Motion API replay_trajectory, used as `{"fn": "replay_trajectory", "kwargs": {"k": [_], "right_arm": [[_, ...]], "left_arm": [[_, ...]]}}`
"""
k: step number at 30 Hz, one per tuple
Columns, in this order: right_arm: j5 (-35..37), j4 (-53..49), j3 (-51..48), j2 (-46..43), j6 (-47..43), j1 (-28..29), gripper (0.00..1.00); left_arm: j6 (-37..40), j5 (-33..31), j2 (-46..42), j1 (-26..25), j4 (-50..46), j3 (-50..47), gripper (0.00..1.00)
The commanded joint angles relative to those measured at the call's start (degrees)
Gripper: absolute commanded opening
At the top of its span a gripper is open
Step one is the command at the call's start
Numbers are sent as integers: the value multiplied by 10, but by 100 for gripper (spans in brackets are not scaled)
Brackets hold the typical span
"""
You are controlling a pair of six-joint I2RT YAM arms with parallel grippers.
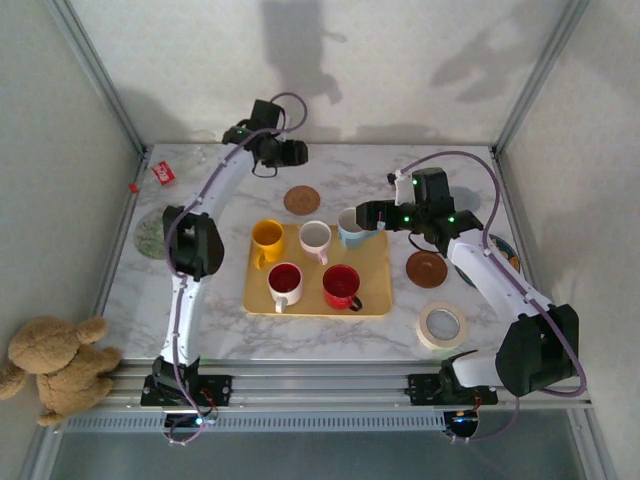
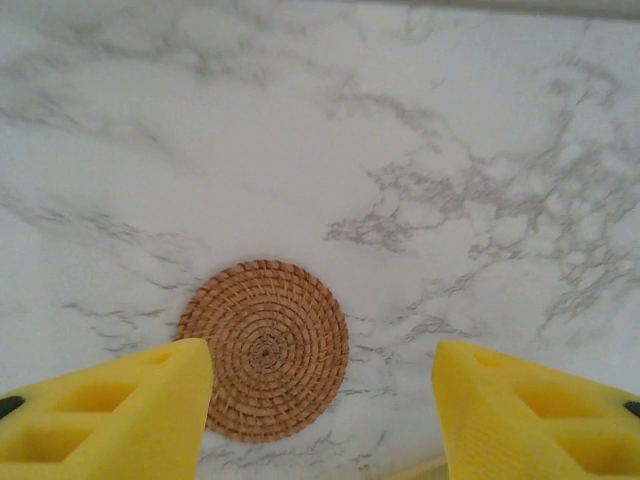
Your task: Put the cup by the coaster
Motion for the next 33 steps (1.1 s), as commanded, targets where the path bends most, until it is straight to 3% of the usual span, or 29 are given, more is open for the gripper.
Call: {"fn": "replay_trajectory", "kwargs": {"k": [1, 10, 17, 21, 33], "right_arm": [[8, -19, 16, -15, -7, 4, 99], [10, -35, 13, -19, -16, 4, 99], [-12, -42, 22, -8, -20, 4, 99], [-33, -53, 36, 1, -24, 11, 99], [-99, -48, 80, 51, -55, 75, 99]], "left_arm": [[22, -59, -72, 1, -36, -3, 63], [10, -162, -216, 44, -26, -177, 77], [-7, -202, -292, 107, -41, -329, 84], [-16, -200, -333, 140, -13, -419, 99], [-11, -217, -357, 210, 21, -541, 97]]}}
